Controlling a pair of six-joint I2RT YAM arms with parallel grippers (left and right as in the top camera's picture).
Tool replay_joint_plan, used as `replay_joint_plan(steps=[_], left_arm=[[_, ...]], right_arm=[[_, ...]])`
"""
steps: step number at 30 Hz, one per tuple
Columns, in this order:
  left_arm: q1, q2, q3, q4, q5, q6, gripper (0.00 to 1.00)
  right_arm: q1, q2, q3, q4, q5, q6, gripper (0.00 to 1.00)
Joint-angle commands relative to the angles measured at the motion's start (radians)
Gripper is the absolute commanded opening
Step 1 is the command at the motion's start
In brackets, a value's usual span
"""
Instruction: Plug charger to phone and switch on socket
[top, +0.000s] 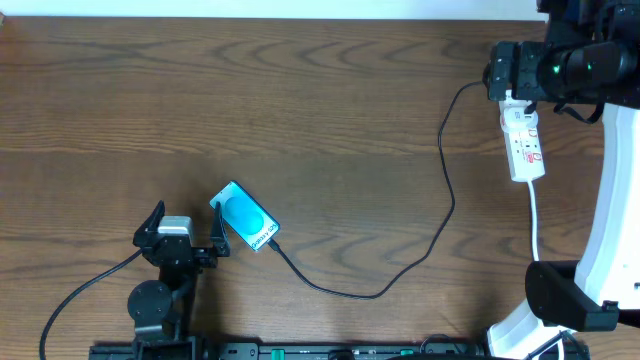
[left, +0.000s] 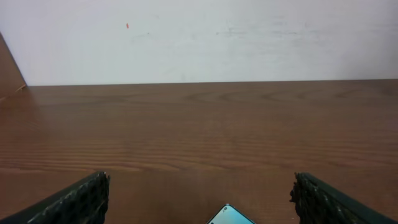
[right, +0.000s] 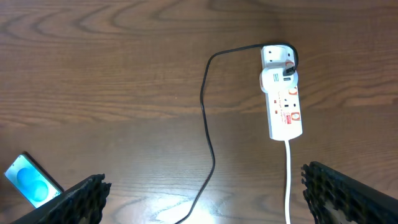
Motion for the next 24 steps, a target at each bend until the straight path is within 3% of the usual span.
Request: replay_joint_plan(steps=[1, 24], left_arm=[[-0.004, -0.006, -0.017, -0.035, 0.023, 0.017, 0.94], [-0.004, -0.006, -0.017, -0.035, 0.023, 0.016, 0.94]], right_arm=[[0.004, -0.011, 0.000, -0.002, 0.008, 0.005, 0.99], [0.002, -0.018, -0.003, 0.040, 0.027, -0.003, 0.99]])
